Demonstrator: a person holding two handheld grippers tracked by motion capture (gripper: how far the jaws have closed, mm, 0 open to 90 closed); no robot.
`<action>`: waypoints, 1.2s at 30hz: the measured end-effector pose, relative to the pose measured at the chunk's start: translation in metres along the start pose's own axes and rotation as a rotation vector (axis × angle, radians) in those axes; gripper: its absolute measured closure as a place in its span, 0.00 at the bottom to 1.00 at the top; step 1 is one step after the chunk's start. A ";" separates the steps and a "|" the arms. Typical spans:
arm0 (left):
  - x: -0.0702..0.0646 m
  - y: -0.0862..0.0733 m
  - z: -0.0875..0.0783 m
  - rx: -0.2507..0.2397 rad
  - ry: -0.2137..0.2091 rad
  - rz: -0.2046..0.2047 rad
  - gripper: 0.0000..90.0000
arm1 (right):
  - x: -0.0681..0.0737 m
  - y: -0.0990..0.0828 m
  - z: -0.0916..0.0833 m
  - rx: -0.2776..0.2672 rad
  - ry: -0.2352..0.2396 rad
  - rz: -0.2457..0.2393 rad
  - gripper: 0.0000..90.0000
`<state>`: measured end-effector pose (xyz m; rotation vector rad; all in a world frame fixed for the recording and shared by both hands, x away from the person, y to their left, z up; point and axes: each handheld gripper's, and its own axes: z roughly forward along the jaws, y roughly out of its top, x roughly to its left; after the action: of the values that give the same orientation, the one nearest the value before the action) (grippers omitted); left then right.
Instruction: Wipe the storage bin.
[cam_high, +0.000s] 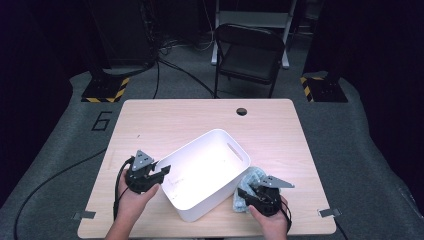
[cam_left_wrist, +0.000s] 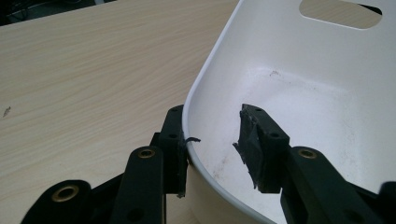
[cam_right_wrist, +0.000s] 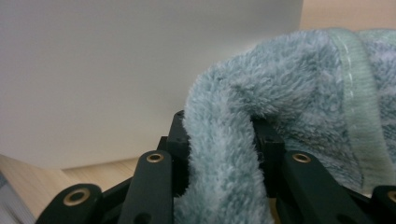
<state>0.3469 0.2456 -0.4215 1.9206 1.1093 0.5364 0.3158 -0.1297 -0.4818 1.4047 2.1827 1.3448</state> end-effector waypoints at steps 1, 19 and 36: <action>0.000 0.000 0.000 0.000 0.000 -0.001 0.69 | -0.001 -0.002 0.004 0.013 -0.002 0.007 0.74; -0.002 0.000 -0.001 0.007 0.005 -0.002 0.69 | -0.002 -0.005 0.011 0.046 0.000 0.010 0.73; -0.006 0.000 0.000 0.004 -0.002 0.001 0.69 | 0.024 0.029 -0.034 -0.128 0.007 -0.082 0.73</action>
<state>0.3439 0.2402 -0.4210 1.9252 1.1092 0.5336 0.3005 -0.1262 -0.4332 1.2525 2.0933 1.4344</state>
